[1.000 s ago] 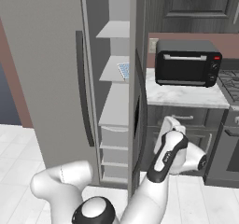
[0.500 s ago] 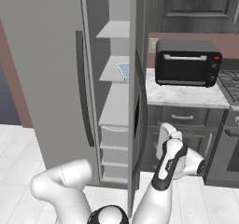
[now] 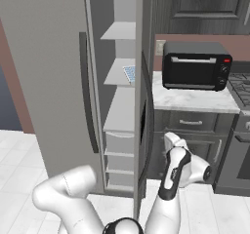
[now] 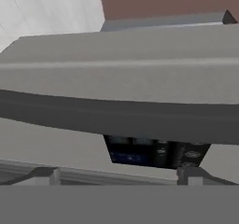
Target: The ice cube tray has been filled with water. Take the tray and place it in the freezer to make ice. Close the freezer door after placing the tray.
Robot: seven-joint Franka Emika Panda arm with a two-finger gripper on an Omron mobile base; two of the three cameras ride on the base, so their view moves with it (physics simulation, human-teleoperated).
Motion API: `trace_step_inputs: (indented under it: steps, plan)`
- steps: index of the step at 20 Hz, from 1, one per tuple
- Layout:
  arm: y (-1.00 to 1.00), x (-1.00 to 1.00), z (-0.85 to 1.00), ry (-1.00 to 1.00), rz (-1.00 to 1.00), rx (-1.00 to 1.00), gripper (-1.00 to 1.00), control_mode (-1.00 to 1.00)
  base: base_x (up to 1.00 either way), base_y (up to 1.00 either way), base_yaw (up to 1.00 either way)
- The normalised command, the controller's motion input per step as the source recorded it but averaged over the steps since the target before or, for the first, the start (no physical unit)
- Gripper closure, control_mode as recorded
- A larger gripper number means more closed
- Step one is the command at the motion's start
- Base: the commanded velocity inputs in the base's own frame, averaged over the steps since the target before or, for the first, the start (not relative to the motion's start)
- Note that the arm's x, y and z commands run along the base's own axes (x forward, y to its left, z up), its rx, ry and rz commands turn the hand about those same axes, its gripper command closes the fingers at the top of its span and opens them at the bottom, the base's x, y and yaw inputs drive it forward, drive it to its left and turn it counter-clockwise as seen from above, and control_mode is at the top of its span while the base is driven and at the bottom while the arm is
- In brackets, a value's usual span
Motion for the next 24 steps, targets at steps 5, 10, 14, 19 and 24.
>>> trace_step_inputs:
  steps: [5, 10, 14, 19, 24]
  plan:
    - [-0.04, 0.41, -0.16, 0.00, 0.00, -0.08, -1.00, -1.00, 0.00, 0.00, 0.00]
    - [-0.15, 0.48, -0.01, 0.00, 0.01, 0.00, -1.00, -1.00, 0.00, 0.00, 0.00]
    - [-0.20, 0.48, -0.08, 0.04, 0.04, 0.08, -1.00, -1.00, 0.00, 0.00, 0.00]
    - [-0.12, 0.58, -0.26, 0.11, 0.07, 0.16, -1.00, -1.00, 0.00, 0.00, 0.00]
    - [0.00, 0.55, -0.43, 0.14, 0.13, 0.14, -1.00, -1.00, 0.00, 0.00, 0.00]
